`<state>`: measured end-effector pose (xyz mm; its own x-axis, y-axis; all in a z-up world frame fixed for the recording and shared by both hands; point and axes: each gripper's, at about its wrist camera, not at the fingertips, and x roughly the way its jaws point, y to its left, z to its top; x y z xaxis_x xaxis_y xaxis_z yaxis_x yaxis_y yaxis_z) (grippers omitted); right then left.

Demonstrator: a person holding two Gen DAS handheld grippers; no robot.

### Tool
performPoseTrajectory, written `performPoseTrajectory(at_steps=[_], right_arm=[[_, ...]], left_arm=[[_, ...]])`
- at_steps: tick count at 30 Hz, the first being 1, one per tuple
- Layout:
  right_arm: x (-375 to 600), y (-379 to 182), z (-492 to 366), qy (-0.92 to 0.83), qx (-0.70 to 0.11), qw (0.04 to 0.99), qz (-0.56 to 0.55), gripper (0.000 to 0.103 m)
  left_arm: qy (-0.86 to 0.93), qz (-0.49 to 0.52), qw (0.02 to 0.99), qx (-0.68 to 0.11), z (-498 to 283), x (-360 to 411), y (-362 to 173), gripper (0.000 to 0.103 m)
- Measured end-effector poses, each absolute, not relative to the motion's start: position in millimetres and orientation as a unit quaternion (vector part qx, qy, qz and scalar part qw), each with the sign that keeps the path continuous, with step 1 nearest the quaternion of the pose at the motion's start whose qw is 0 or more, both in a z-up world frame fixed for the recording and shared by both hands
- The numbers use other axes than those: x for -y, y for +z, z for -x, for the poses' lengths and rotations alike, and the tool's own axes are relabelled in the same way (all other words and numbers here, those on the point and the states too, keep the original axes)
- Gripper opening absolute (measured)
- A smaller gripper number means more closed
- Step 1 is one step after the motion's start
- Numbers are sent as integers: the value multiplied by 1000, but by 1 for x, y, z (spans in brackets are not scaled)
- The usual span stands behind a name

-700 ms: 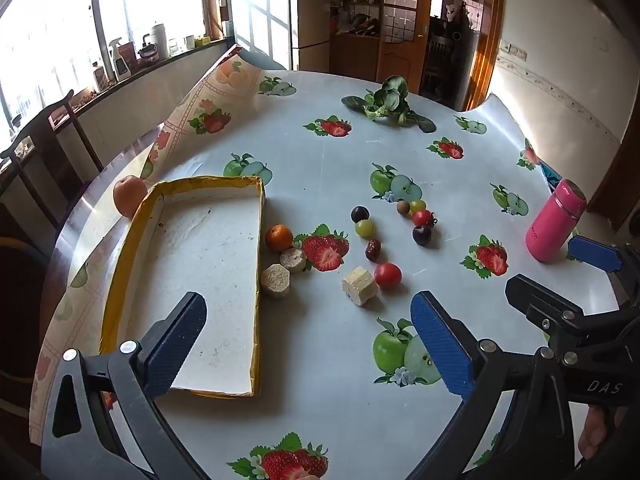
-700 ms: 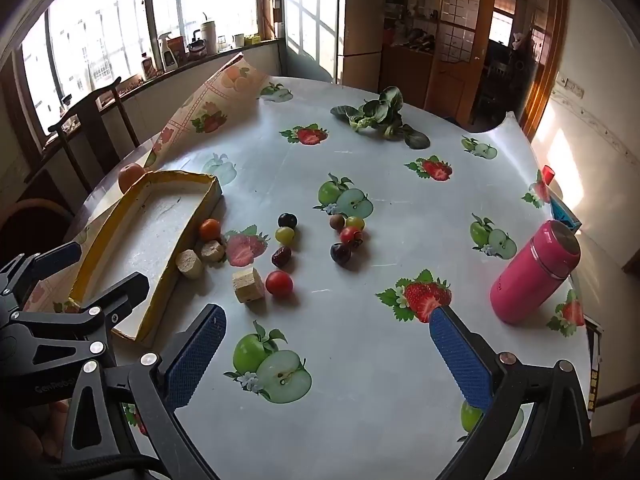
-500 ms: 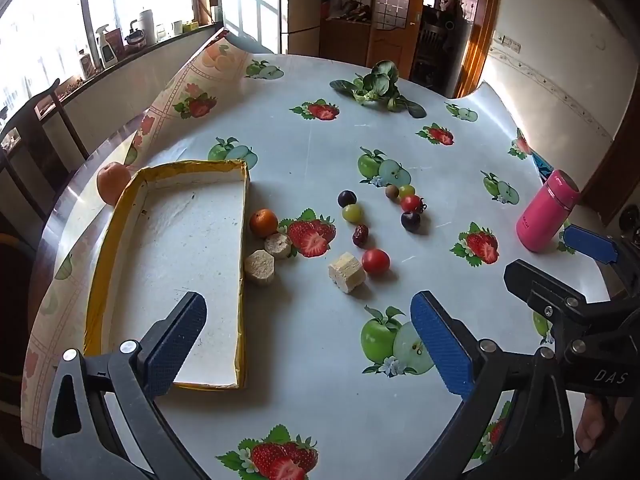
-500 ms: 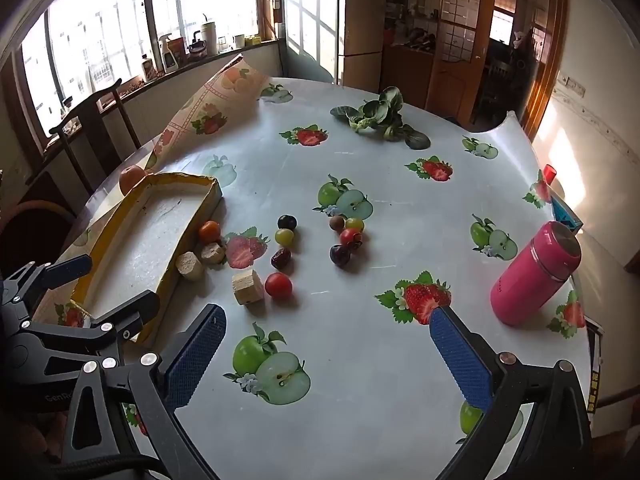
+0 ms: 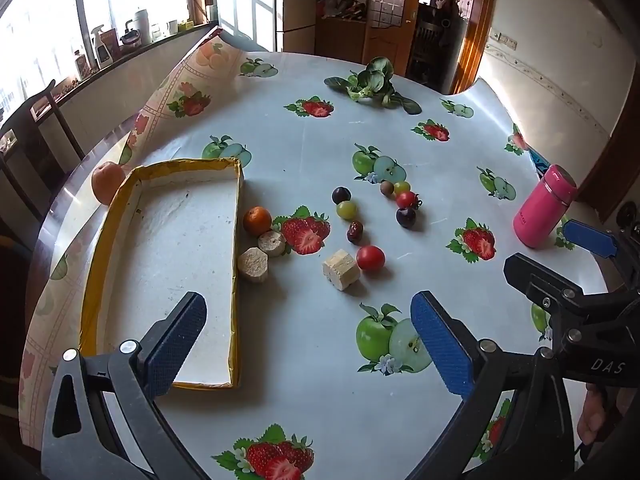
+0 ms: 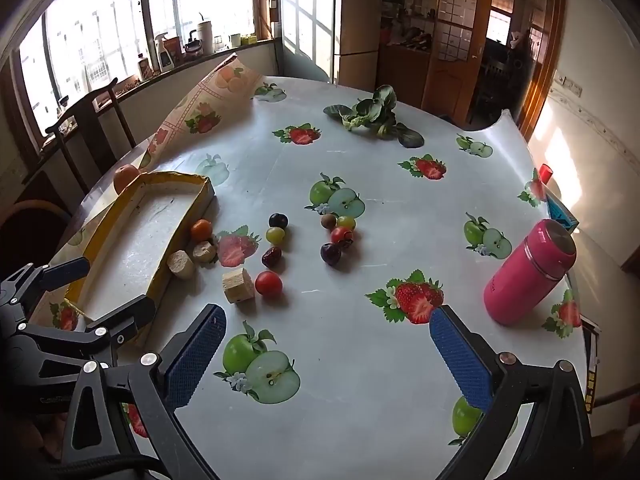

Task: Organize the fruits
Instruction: 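Move both open grippers toward the cluster of small foods beside the tray, then grasp the cream bread piece with the left gripper while the right gripper grasps the red tomato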

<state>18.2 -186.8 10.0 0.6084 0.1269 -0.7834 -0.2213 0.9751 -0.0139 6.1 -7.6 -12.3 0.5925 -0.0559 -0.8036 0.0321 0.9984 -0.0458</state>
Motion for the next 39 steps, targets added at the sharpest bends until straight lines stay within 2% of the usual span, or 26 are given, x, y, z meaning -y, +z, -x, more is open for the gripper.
performPoseTrajectory(at_steps=[11,19,21,27,29,33,37,39], right_arm=[[199,3,-17,89,-438,893,51,103],[218,-13,-24,75,-458,885,26,103],[220,-19,-27,76,-466,881,23,103],[215,-30,-35,87,-475,875,22,102],[210,-33,-39,97,-476,874,21,102],[191,-42,-51,120,-477,870,30,93],[167,-63,-68,150,-493,856,34,70],[156,-77,-78,166,-504,847,30,63]], left_arm=[[-63,32,883,-464,-5,19,-30,103],[-104,38,866,-488,-14,37,-68,102],[-100,41,862,-495,-20,32,-78,98],[-54,57,856,-511,-40,-11,-103,98],[-51,68,857,-508,-46,-26,-105,93],[-27,57,860,-506,-62,-48,-107,92],[-45,70,856,-510,-79,-61,-109,92],[-50,63,856,-511,-86,-60,-109,92]])
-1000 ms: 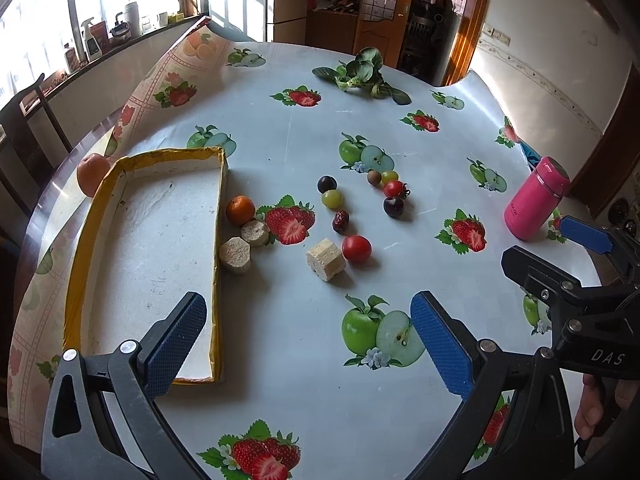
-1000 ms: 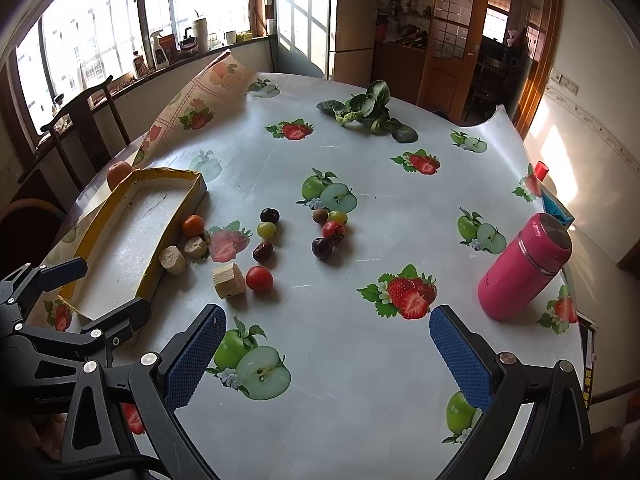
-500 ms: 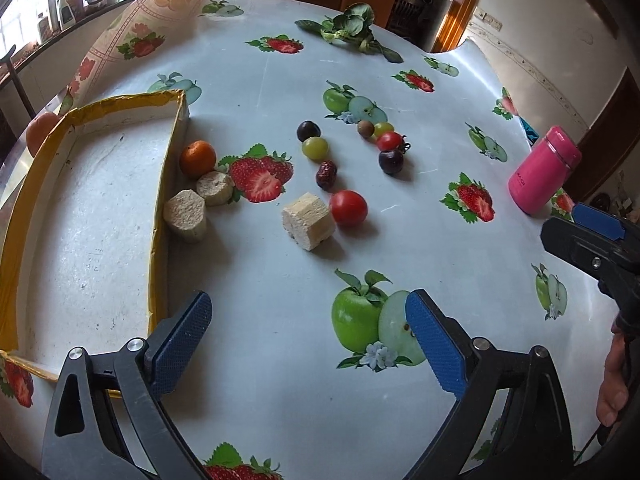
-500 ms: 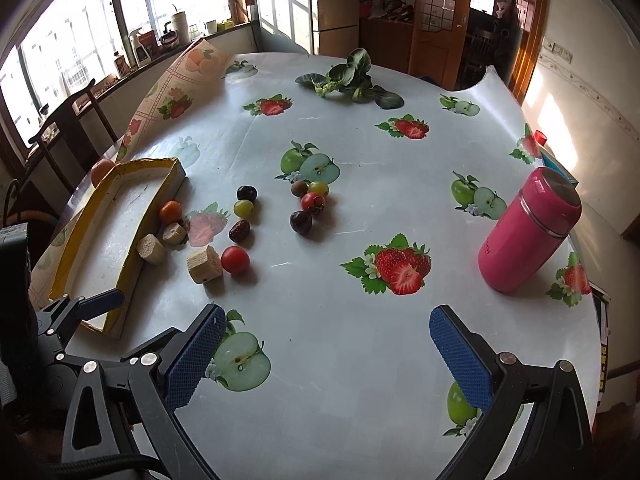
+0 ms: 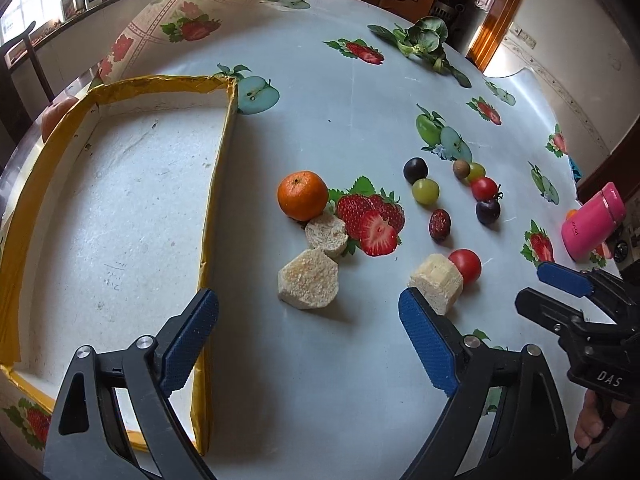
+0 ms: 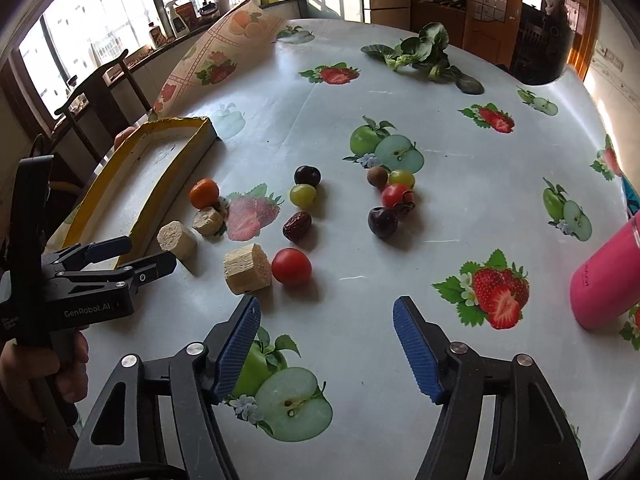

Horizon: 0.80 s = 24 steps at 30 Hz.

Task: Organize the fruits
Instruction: 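Grasp the cream bread piece with the left gripper while the right gripper grasps the red tomato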

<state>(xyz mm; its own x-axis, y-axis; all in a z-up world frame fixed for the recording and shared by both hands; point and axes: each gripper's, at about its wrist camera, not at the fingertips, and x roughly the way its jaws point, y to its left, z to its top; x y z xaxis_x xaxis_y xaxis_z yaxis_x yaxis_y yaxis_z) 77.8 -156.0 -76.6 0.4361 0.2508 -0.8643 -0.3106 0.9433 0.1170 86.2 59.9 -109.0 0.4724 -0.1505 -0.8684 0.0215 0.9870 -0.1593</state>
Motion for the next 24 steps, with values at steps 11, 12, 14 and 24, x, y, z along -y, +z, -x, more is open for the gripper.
performPoseTrajectory(at_steps=[11,12,14,24], right_arm=[[133,-123,-117,189,-539,820,-13,41],[132,-124,-119,192,-539,820,-16,41],[129,-125,-121,196,-539,819,-15,41],[120,-120,-115,197,-537,820,-12,30]], left_arm=[[-58,62,838,-539,-102,-60,-132,46],[-62,60,838,-539,-101,-58,-133,46],[-67,60,837,-540,-101,-57,-133,38],[-84,80,838,-533,-97,-60,-124,34]])
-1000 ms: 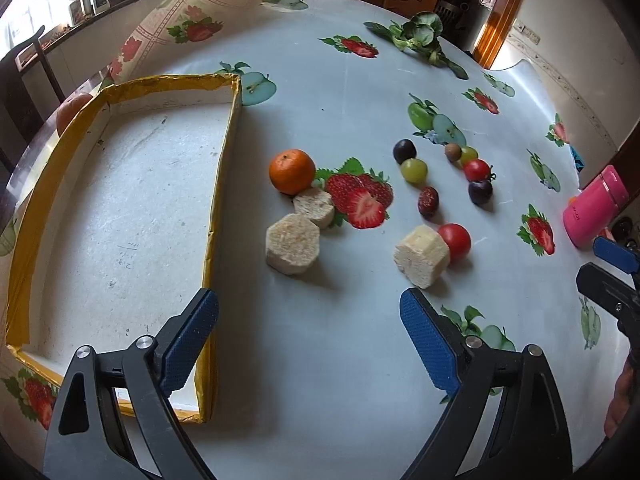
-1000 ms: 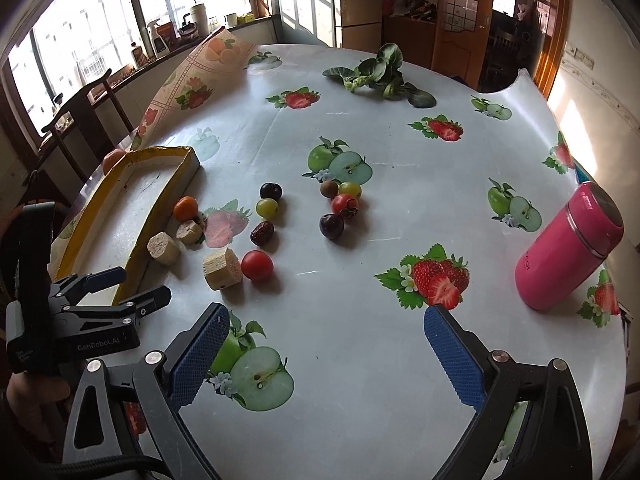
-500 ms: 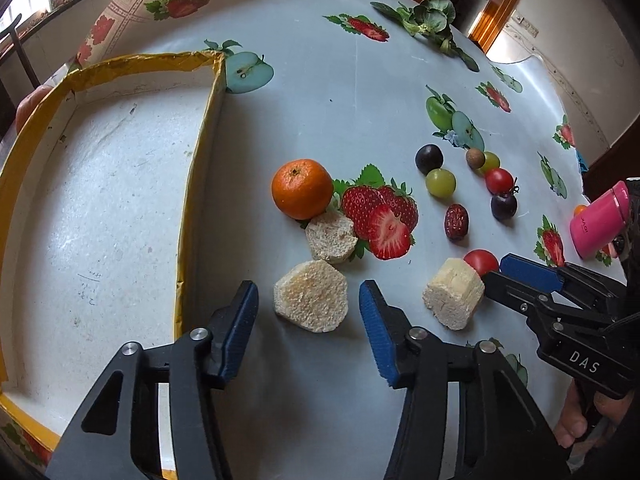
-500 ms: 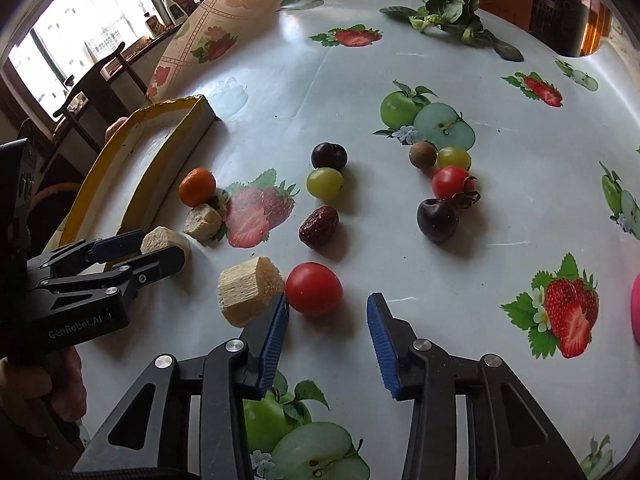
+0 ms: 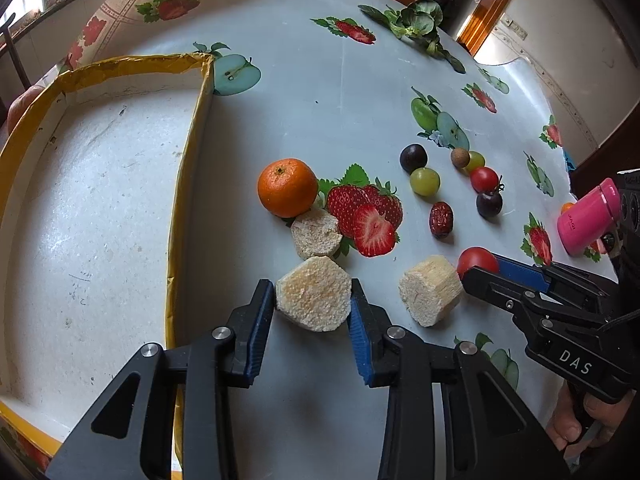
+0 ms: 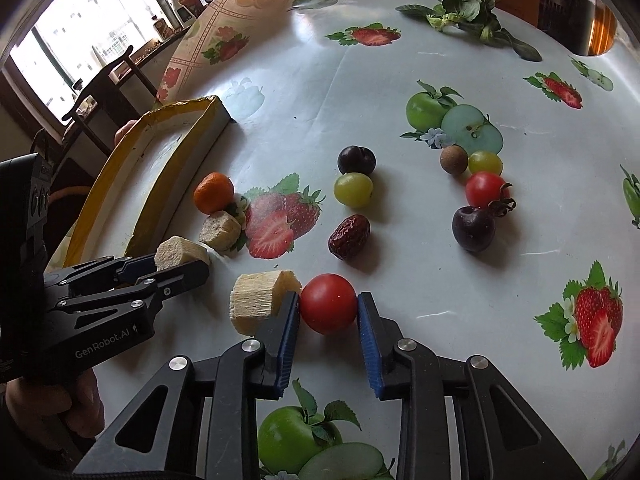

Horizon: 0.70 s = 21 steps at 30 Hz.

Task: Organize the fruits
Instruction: 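Grasp the cream bread piece with the left gripper while the right gripper grasps the red tomato, then carry both items into the yellow-rimmed tray and open both grippers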

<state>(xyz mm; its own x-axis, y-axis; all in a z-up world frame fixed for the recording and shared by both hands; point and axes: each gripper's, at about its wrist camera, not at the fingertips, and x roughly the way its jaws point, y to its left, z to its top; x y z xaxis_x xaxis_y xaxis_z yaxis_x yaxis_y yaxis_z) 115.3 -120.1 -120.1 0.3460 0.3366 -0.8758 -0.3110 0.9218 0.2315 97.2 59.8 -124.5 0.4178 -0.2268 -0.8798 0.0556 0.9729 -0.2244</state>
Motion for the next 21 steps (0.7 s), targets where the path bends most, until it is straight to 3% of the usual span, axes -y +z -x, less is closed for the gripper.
performPoseTrajectory(at_steps=[21], right_arm=[[113,-79,-73,202,-517,832,-16,30]], left_arm=[[-86,101,851,-509,-46,-78,-88,34]])
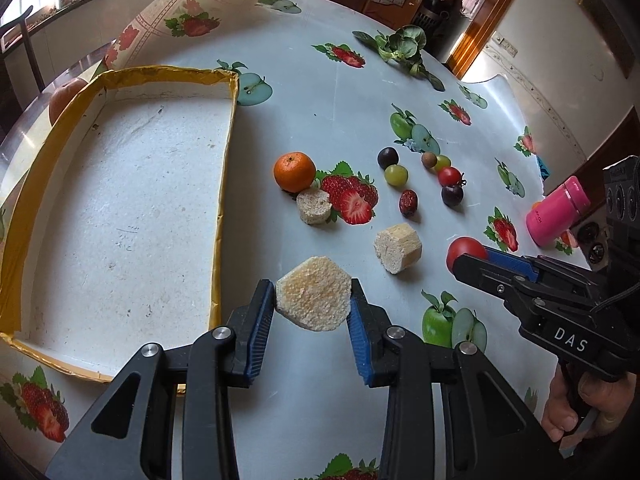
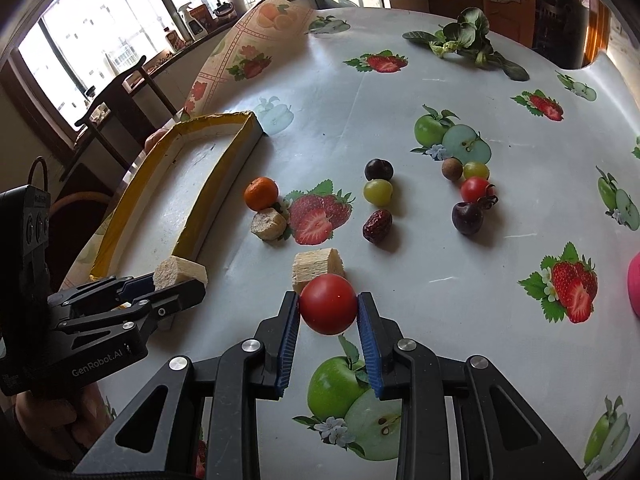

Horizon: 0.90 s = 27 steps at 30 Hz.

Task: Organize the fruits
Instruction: 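Carry both items into the yellow-rimmed tray and open both grippers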

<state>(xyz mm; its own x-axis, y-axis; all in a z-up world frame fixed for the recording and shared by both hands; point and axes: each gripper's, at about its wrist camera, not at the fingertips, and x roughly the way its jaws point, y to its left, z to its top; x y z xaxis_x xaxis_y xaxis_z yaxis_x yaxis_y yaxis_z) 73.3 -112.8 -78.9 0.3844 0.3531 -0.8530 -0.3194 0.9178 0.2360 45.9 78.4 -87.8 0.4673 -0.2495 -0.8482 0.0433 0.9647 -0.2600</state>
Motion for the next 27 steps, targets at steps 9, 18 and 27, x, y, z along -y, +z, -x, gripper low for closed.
performPoseTrajectory(at_steps=[9,18,27], right_arm=[[92,-68,-64,218,-510,832,-9,30],[69,-64,-60,238,-507,828,0,30],[25,-58,-59,277,-499,821,6,30]], left_arm=[[-67,108,860,-494,-37,-97,-76,33],[-42,117,865,-486,-31,-125,-71,33],[-1,129,868,-480,-30,-173,-70,33]])
